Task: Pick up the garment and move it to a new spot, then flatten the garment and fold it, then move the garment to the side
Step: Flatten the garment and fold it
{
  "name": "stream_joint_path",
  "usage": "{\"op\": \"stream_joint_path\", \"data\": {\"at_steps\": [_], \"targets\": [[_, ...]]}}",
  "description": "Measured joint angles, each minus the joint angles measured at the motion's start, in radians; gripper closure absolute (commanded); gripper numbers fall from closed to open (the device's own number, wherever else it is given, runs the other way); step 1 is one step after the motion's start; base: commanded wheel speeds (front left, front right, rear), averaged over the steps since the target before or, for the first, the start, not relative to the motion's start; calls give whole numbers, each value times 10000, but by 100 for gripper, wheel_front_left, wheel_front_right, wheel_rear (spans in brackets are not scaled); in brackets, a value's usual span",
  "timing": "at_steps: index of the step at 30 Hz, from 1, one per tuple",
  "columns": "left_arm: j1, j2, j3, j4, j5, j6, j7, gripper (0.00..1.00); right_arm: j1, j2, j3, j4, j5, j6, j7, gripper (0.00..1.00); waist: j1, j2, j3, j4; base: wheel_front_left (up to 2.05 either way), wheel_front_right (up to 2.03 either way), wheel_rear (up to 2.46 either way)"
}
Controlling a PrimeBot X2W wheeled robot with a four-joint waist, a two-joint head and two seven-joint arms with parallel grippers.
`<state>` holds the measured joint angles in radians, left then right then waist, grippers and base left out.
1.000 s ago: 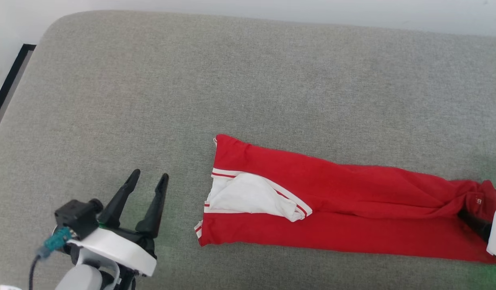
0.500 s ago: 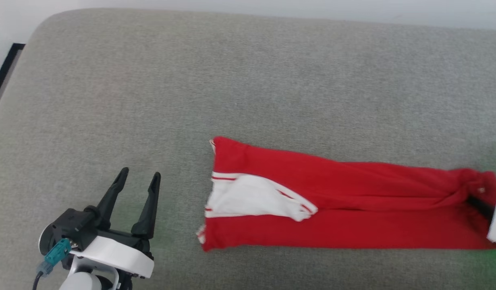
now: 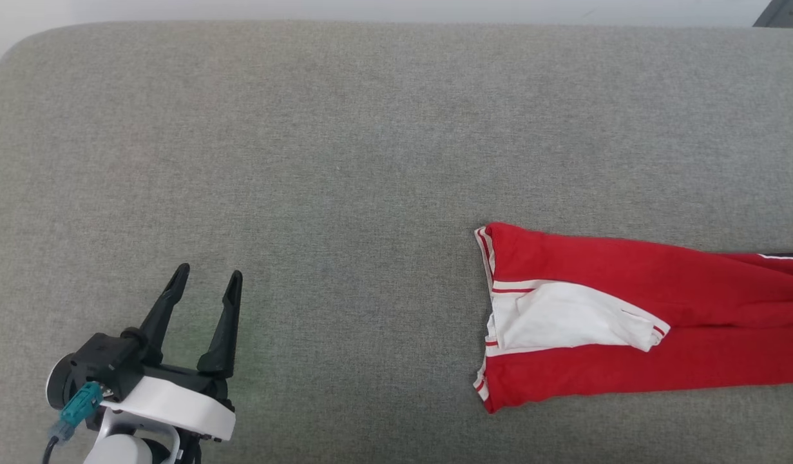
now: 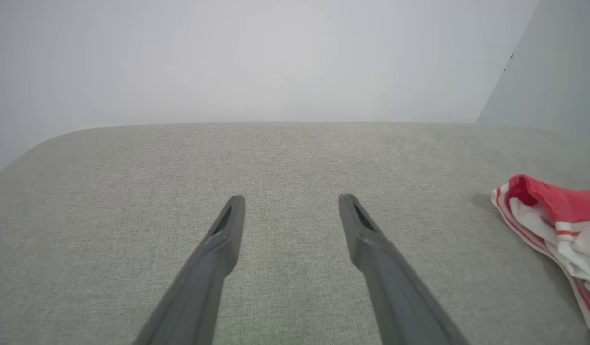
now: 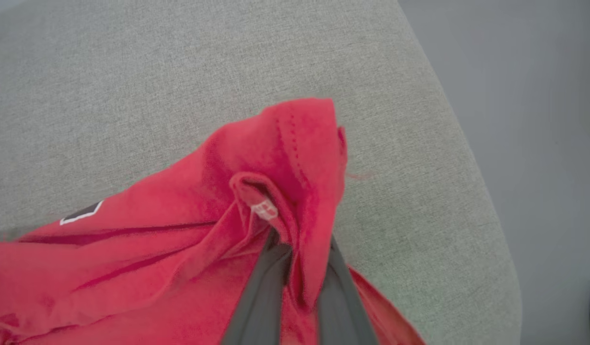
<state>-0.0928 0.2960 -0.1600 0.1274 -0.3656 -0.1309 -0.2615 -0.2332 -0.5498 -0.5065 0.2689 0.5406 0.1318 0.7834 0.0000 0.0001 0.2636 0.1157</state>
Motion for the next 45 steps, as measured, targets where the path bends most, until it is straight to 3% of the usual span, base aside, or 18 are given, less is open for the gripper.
{"op": "stream_joint_path", "data": {"at_steps": [4, 8, 17, 21, 26, 32, 40, 41, 43, 44, 45], "targets": [[8, -82, 42, 35, 84, 0, 2, 0, 20, 117, 138, -359, 8, -4, 240, 100, 0, 0, -69, -56, 0, 0, 0], [30, -153, 44, 79, 138, 0, 0, 0, 330, 328, 984, -1260, 245, -8, 635, 100, 0, 0, -153, -47, 0, 0, 0], [135, -385, -82, 274, 123, 0, 2, 0, 833, 642, 4197, -4268, 861, -8, 1429, 100, 0, 0, -315, 230, 0, 0, 0], [109, -408, -301, 357, 61, 0, 2, 0, 647, 784, 5538, -4930, 840, -10, 1680, 100, 0, 0, -334, 441, 0, 0, 0], [-56, -410, -424, 433, 17, 0, 2, 0, 26, 1020, 6775, -5024, 832, -10, 1774, 100, 0, 0, -301, 665, 0, 0, 0], [-288, -437, -612, 539, -65, 0, 0, 0, -952, 1216, 8399, -4107, 842, -10, 1662, 100, 0, 0, -166, 1030, 0, 0, 0], [-387, -451, -614, 579, -92, 0, 0, 0, -1276, 1197, 8957, -2897, 940, -10, 1024, 100, 0, 0, -48, 1203, 0, 0, 0], [-387, -451, -600, 583, -94, 0, 0, 0, -1292, 1197, 8978, -2823, 941, -10, 915, 85, 0, 0, -49, 1186, 0, 0, 0], [-387, -443, -552, 606, -113, 0, 0, 0, -1354, 1223, 9010, -2719, 988, -8, 663, 22, 0, 0, -69, 1120, 0, 0, 0], [-387, -435, -510, 631, -117, 0, 0, 0, -1375, 1264, 8972, -2683, 1018, -10, 516, 0, 0, 0, -91, 1078, 0, 0, 0], [-387, -435, -510, 631, -117, 0, 0, 0, -1375, 1264, 8972, -2683, 1018, -10, 516, 0, 0, 0, -91, 1078, 0, 0, 0]]}}
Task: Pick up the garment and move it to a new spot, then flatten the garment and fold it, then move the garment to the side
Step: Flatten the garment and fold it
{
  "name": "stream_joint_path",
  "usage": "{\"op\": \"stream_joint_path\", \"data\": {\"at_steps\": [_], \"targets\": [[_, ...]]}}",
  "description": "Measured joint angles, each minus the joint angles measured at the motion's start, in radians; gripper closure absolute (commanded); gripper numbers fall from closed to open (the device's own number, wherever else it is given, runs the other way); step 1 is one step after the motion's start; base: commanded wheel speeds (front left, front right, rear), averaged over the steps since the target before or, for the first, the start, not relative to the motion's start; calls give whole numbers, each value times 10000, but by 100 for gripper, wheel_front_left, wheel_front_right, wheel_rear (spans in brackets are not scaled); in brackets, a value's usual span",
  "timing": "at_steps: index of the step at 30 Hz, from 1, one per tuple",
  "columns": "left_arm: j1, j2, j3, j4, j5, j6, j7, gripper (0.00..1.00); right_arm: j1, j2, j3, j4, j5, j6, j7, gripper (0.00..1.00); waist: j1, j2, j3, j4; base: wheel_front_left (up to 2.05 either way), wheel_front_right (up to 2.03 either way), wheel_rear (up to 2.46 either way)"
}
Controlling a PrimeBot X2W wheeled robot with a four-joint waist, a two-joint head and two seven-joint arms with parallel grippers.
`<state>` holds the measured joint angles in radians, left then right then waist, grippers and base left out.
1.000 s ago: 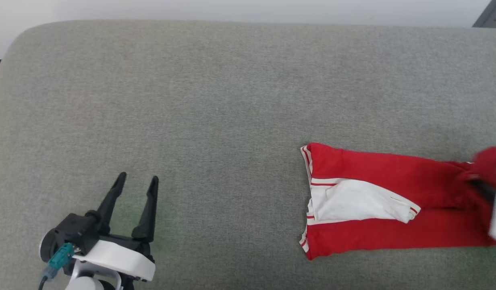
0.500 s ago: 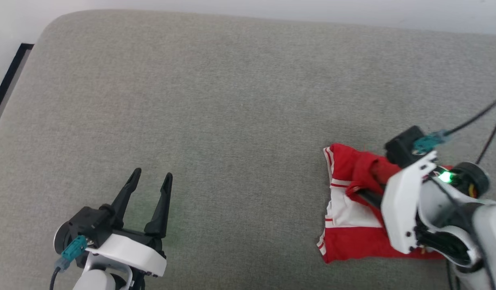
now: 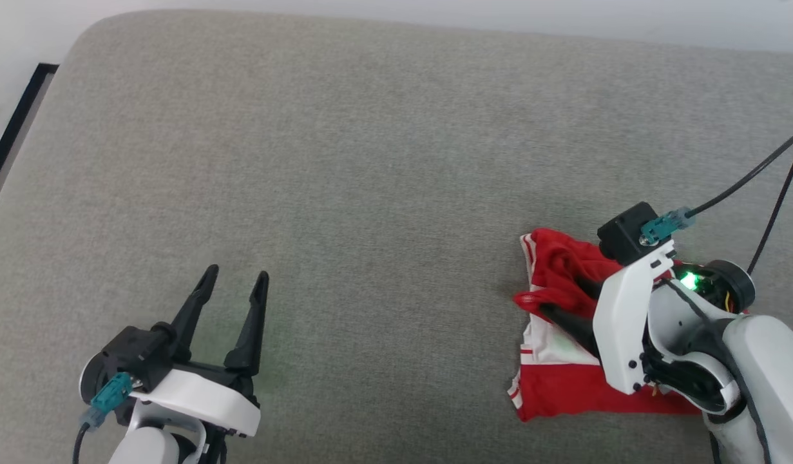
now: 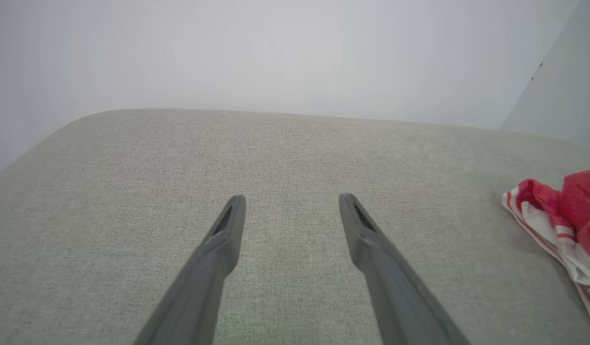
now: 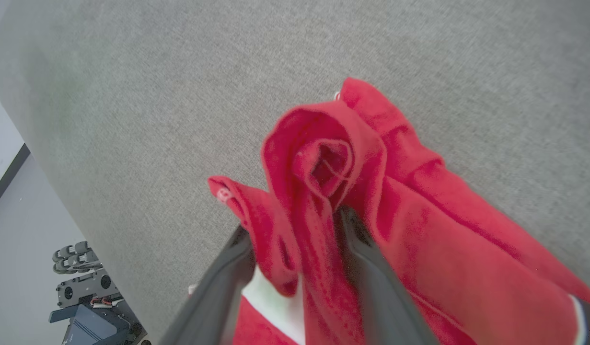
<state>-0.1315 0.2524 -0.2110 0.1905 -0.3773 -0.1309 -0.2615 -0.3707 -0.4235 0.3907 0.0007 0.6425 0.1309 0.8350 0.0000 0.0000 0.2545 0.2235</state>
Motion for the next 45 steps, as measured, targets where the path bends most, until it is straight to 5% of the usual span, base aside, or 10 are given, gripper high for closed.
{"op": "stream_joint_path", "data": {"at_steps": [13, 21, 33, 45], "targets": [[316, 100, 341, 251, -8, 0, 2, 0, -16, -144, -1198, 322, 263, 2, -2029, 0, 0, 0, -572, -1044, 0, 0, 0], [320, 69, 562, 616, -176, 0, 0, 0, 299, -474, -1831, 2127, -115, 0, -5381, 0, 0, 0, -876, -1760, 0, 0, 0], [616, 121, 1057, 951, -355, 0, 0, 0, 431, -84, -2224, 4412, -1057, 0, -10209, 0, 0, 1, -1503, -2578, 0, 0, 0], [1641, 52, 1622, 420, -79, 0, 0, 0, 1350, 318, -2738, 3952, -1785, 0, -10932, 0, 0, 1, -2077, -2600, 0, 0, 0]]}}
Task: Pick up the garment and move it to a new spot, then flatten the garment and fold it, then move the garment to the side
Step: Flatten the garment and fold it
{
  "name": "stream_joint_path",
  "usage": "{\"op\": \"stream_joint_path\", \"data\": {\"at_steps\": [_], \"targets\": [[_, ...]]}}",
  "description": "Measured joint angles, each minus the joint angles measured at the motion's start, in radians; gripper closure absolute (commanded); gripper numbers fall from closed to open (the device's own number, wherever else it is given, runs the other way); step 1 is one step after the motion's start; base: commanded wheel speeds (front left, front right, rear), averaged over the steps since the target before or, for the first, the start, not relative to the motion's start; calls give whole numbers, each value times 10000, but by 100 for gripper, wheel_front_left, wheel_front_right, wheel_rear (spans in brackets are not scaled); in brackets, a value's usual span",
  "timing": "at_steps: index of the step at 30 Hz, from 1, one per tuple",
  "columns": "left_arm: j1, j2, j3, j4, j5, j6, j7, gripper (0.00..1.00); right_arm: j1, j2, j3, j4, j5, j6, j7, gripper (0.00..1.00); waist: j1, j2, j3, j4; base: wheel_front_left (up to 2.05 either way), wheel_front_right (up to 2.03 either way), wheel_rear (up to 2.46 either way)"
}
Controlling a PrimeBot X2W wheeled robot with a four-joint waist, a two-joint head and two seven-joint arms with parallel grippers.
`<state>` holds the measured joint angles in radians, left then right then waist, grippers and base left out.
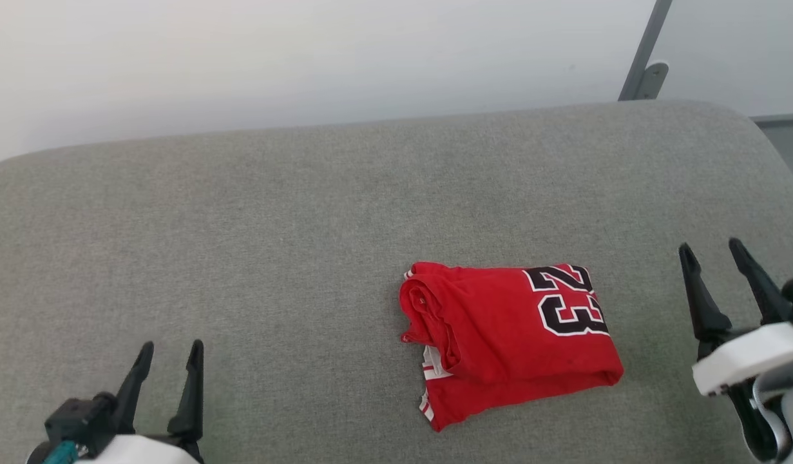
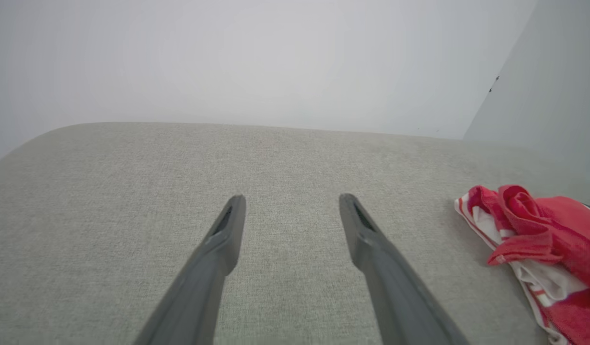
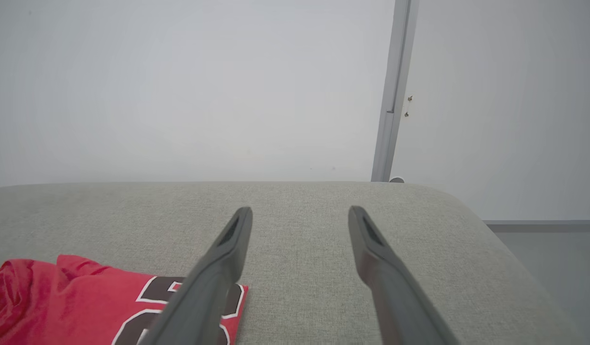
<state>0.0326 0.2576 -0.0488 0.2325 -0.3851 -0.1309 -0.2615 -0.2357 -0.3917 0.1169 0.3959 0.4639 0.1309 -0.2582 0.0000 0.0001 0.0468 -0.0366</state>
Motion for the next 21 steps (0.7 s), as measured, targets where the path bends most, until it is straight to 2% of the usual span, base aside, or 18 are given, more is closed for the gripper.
{"op": "stream_joint_path", "data": {"at_steps": [11, 21], "targets": [[1318, -449, 629, -1131, 430, 0, 0, 0, 1601, 234, -1003, -1110, -307, 0, 21, 0, 0, 0, -231, 175, 0, 0, 0], [1623, -635, 811, -1567, 610, 0, 0, 0, 2074, 491, -1563, -1942, -619, 0, 529, 0, 0, 0, -186, 222, 0, 0, 0]]}}
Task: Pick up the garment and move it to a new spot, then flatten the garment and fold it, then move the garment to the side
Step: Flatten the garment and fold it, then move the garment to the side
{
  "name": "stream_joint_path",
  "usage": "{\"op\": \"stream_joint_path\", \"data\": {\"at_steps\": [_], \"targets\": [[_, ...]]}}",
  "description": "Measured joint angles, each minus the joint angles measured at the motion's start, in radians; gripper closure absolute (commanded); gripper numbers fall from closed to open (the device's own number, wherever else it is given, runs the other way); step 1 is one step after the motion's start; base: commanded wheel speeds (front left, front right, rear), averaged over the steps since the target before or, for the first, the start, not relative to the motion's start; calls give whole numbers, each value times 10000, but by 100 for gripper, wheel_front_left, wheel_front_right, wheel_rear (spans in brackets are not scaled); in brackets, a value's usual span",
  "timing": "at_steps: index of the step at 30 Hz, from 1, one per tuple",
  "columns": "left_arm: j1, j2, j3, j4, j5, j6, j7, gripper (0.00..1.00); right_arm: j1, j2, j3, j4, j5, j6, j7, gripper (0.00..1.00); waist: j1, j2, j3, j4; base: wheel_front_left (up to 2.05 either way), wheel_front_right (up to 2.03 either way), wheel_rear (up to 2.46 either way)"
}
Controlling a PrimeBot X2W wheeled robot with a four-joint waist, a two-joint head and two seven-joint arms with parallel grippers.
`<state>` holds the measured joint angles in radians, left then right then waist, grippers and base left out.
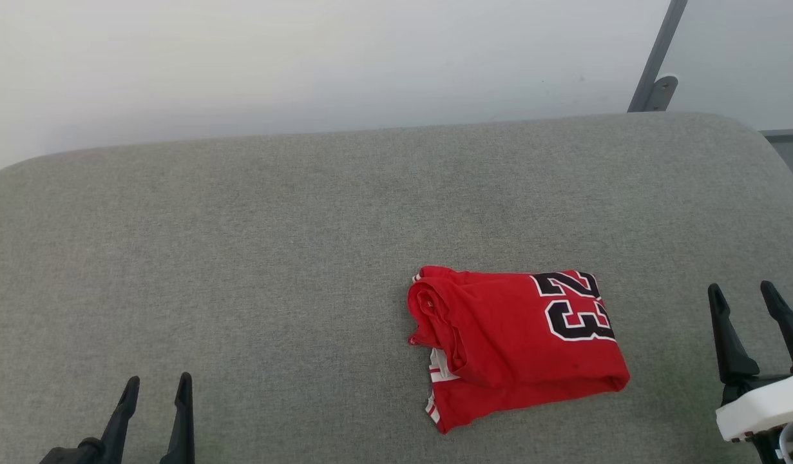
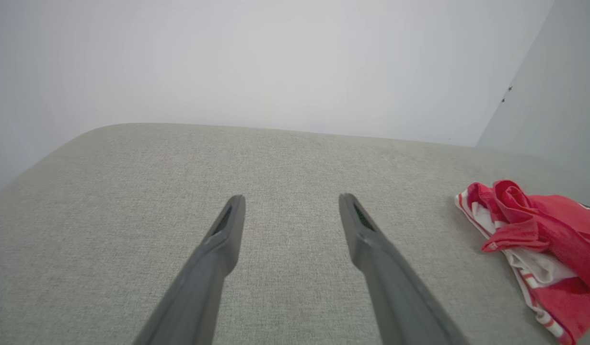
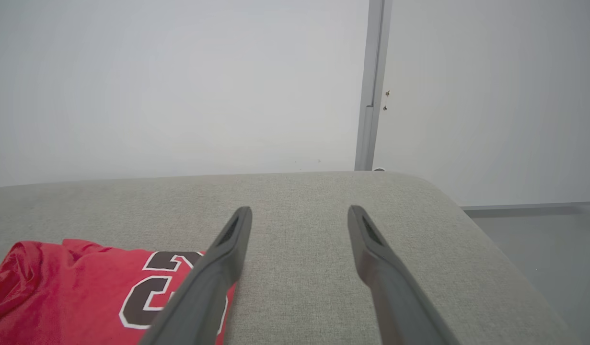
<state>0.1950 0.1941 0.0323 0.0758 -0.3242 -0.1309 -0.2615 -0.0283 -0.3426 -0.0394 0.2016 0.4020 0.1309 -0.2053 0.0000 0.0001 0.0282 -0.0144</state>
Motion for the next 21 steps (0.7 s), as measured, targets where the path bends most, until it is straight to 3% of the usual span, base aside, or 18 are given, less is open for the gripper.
{"op": "stream_joint_path", "data": {"at_steps": [12, 21], "targets": [[-48, -58, -59, -79, 75, 0, 0, 0, 118, 140, -113, -424, -79, 0, 562, 0, 0, 0, 201, 88, 0, 0, 0], [-822, -104, -593, 69, 84, 0, 0, 0, -721, -650, 922, -422, 428, 2, 3737, 0, 0, 0, 749, 344, 0, 0, 0]]}}
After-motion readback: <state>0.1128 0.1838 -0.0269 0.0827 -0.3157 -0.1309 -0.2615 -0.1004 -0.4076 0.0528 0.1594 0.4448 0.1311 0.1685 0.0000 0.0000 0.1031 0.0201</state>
